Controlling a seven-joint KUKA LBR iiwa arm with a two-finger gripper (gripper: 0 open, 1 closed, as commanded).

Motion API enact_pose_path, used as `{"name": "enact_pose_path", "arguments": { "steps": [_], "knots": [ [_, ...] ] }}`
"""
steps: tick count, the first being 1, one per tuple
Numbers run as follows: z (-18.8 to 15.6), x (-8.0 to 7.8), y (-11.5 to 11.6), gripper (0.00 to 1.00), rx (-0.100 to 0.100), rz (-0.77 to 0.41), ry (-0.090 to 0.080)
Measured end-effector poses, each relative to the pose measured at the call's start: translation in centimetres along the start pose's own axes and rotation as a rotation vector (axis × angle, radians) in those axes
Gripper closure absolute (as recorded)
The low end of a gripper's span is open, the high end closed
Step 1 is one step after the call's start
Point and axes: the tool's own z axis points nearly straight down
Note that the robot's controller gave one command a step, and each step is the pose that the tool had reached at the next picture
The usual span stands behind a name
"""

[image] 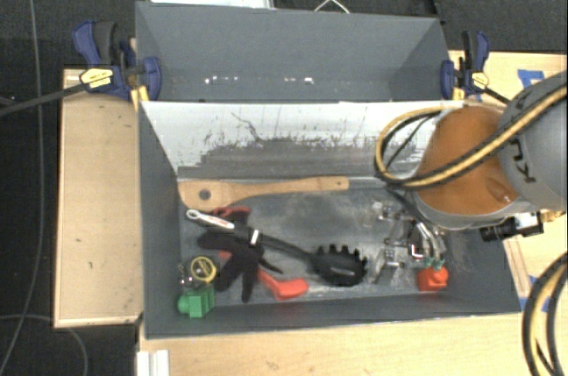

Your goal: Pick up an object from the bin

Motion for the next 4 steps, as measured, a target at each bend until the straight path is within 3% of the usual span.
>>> {"name": "enact_pose_path", "arguments": {
  "steps": [1,2,3,4],
  "knots": [
    [1.4,1.3,1.0,0.00,0.004,-0.048,-0.010],
    [4.1,0.4,3.8,0.00,0.000,0.074,-0.005],
    [4.1,0.5,7.9,1.00,0.003,0.028,-0.015],
    [4.1,0.5,7.9,1.00,0.003,0.026,-0.015]
  ]
}}
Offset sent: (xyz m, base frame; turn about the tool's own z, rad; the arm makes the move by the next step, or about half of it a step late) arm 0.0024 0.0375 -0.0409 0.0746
